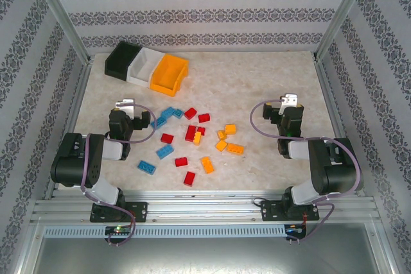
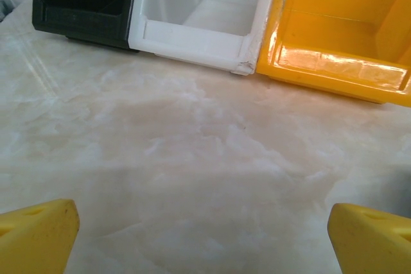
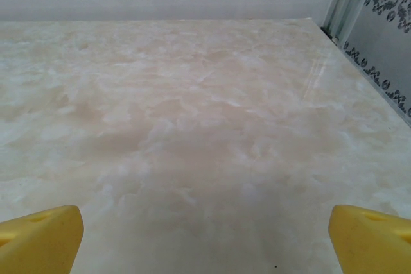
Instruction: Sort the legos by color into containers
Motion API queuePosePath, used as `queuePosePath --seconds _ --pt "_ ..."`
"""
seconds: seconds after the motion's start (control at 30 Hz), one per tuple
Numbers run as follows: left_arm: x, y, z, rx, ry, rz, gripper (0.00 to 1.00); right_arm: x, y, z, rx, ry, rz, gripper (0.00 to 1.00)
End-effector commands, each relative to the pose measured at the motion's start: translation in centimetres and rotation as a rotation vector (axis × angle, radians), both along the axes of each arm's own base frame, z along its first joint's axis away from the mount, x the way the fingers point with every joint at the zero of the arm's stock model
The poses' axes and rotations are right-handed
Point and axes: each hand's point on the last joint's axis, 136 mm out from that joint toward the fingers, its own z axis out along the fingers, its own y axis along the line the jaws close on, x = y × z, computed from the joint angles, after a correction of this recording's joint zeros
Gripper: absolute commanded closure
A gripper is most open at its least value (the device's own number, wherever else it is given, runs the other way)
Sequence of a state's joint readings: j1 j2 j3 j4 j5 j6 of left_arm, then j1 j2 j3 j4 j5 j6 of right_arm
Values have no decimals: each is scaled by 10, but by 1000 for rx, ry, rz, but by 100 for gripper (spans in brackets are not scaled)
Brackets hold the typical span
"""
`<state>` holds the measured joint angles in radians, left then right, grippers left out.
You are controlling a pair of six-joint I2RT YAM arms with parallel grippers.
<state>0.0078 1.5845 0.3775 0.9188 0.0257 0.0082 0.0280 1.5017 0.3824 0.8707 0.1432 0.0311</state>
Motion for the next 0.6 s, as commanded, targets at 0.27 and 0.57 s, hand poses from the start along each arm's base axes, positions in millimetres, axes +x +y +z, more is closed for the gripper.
queuePosePath --seconds 0.27,0.57 --pt "4 36 63 -56 84 258 0 11 -26 71 226 79 -228 2" --pt "21 12 109 -179 283 190 0 34 28 77 574 483 -138 2"
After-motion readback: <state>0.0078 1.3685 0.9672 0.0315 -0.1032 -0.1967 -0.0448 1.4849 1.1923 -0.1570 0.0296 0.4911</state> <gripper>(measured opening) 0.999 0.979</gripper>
